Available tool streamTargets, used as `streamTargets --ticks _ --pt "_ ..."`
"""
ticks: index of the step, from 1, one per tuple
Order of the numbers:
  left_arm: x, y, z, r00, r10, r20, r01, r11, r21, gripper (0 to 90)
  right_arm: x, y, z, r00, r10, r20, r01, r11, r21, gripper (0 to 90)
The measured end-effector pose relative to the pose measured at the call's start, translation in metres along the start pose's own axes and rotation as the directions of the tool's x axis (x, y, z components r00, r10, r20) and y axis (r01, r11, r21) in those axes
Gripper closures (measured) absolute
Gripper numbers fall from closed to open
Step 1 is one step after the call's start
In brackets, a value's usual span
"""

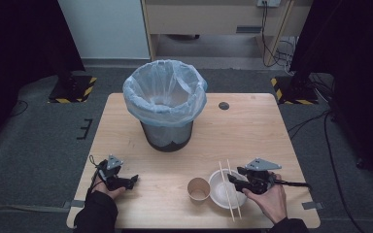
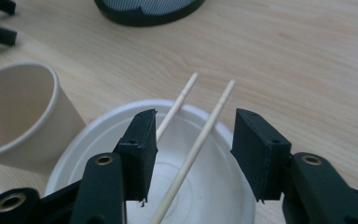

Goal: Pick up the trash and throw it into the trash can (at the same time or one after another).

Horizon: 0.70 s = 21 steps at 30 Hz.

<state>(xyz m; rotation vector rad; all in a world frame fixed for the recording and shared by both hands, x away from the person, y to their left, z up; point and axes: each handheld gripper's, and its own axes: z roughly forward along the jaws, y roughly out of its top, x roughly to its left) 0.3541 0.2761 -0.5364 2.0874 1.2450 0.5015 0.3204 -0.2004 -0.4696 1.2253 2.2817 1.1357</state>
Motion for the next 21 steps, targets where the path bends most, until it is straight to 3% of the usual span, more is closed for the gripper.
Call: streamTargets --ticks 3,7,11,21 --pt "0.0 0.0 0.0 1.0 0.0 0.0 0.0 1.0 0.0 0.0 0.001 -0.002 0.004 0.9999 -0.013 -0.003 0.013 1.0 0.027 53.9" --pt "0.0 0.0 0.0 1.0 -0.001 -0.001 0.001 1.0 0.0 0.0 -0.001 -0.003 0.006 0.9999 -0.008 -0.007 0.009 0.999 0.047 57.9" --pt "0.0 0.0 0.0 1.0 -0.001 -0.001 0.001 1.0 0.0 0.0 -0.002 -0.005 0.011 0.9999 0.012 -0.011 -0.011 0.995 0.099 61.8" --pt "0.0 0.0 0.0 1.0 -0.001 -0.001 0.001 1.0 0.0 0.0 -0.003 -0.005 0.013 0.9998 0.02 0.003 -0.02 0.993 0.117 67.7"
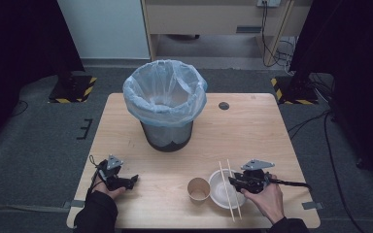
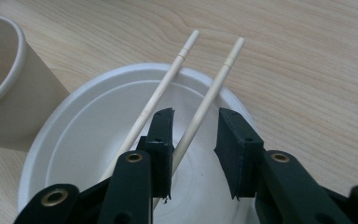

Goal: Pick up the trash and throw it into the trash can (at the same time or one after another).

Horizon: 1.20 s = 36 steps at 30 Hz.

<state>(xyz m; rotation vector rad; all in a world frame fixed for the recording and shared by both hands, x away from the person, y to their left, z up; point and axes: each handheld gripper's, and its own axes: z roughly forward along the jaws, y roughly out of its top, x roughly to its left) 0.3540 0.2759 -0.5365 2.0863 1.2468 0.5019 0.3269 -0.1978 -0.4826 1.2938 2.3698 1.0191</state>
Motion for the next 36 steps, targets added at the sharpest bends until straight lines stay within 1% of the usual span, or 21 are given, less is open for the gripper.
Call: streamTargets --ticks 6,11,18,21,36 --pt "0.0 0.0 0.0 1.0 0.0 0.0 0.0 1.0 0.0 0.0 0.0003 -0.0002 0.0025 0.9999 0.01 0.007 -0.01 1.0 0.017 70.6" --pt "-0.0001 0.0001 0.0001 1.0 -0.001 -0.001 0.001 1.0 0.0 0.0 -0.0013 0.0001 0.0035 0.9996 0.028 0.011 -0.028 0.999 0.017 74.6" --pt "-0.0001 0.0001 0.0 1.0 -0.001 -0.001 0.001 1.0 0.0 0.0 -0.0022 0.0003 0.0025 0.9995 0.028 0.014 -0.028 0.999 0.021 79.9" --pt "0.0 0.0001 0.0 1.0 -0.001 0.0 0.001 1.0 0.0 0.0 -0.0034 0.0003 0.0019 0.9996 0.022 0.019 -0.023 0.999 0.026 84.8" --pt "0.0 0.0001 0.0 1.0 -0.001 0.0 0.001 1.0 0.0 0.0 -0.0039 0.0007 0.0015 0.9998 0.011 0.017 -0.012 0.999 0.031 85.7"
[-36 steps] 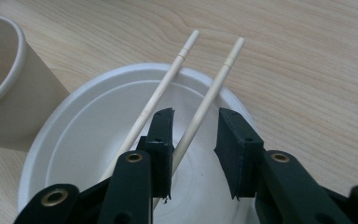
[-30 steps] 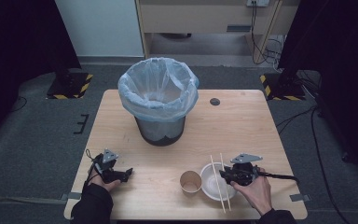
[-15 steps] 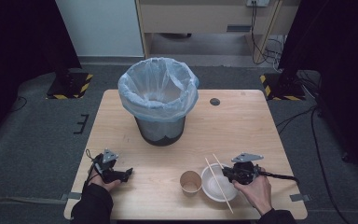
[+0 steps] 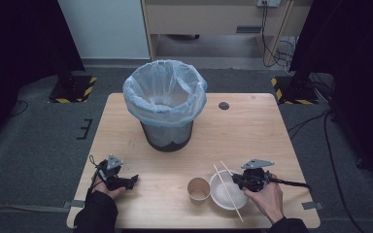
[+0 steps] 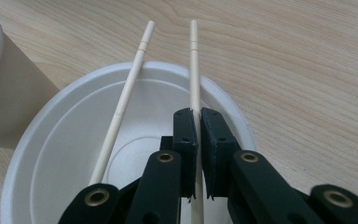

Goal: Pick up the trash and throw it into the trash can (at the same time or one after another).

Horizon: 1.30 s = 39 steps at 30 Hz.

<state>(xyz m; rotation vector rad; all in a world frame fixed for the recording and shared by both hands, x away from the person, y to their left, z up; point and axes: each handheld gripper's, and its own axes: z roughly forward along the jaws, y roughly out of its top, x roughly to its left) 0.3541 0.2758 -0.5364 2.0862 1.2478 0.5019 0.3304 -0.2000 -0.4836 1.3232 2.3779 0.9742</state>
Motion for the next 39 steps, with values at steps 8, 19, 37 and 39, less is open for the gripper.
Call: streamTargets --ticks 8,19,37,39 --pt "0.0 0.0 0.0 1.0 0.0 0.0 0.0 1.0 0.0 0.0 -0.003 0.004 -0.009 0.9988 0.032 -0.036 -0.034 0.997 -0.062 85.8" --pt "0.0 0.0 0.0 1.0 0.0 -0.001 0.0 1.0 0.0 0.0 -0.016 0.015 -0.03 0.9919 0.078 -0.1 -0.099 0.968 -0.229 85.8" --pt "0.0 0.0 0.0 1.0 0.0 -0.001 0.0 1.0 0.0 0.0 -0.028 0.032 -0.057 0.9821 0.093 -0.164 -0.155 0.892 -0.425 85.7" --pt "0.0 0.0 0.0 1.0 0.0 -0.001 0.0 1.0 -0.001 0.0 -0.031 0.037 -0.063 0.9809 0.091 -0.172 -0.161 0.877 -0.453 85.7"
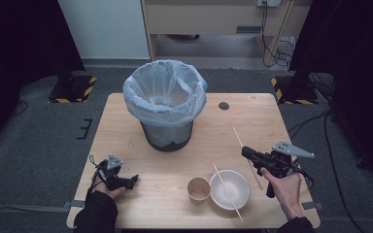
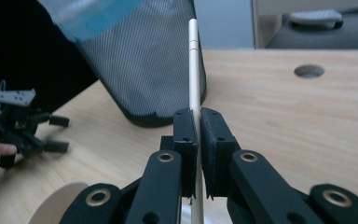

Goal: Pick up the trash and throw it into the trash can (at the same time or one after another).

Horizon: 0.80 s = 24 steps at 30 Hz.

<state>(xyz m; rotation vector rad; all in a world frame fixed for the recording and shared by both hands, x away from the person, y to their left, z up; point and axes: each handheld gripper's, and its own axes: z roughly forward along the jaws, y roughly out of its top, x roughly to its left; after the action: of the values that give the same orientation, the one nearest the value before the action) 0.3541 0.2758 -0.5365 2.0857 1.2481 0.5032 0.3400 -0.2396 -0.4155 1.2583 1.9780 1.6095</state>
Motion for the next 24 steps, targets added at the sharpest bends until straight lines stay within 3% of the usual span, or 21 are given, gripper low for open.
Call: streamTargets --ticks 5,10,23,24 --pt "0.0 0.0 0.0 1.0 -0.001 -0.001 0.001 1.0 0.0 0.0 -0.001 0.018 -0.008 0.9993 0.024 -0.028 -0.026 0.996 -0.09 85.7" --pt "0.0 0.0 0.0 1.0 -0.001 -0.001 0.001 1.0 0.0 0.0 0.001 0.035 -0.011 0.9981 0.014 -0.061 -0.023 0.987 -0.157 85.7" --pt "0.0 0.0 0.0 1.0 -0.001 0.0 0.001 1.0 0.0 0.0 0.014 0.075 -0.008 0.995 -0.025 -0.097 -0.002 0.963 -0.268 85.7" --pt "0.0 0.0 0.0 1.0 -0.001 0.0 0.001 1.0 0.0 0.0 0.016 0.081 -0.009 0.9942 -0.034 -0.102 0.003 0.958 -0.288 85.7"
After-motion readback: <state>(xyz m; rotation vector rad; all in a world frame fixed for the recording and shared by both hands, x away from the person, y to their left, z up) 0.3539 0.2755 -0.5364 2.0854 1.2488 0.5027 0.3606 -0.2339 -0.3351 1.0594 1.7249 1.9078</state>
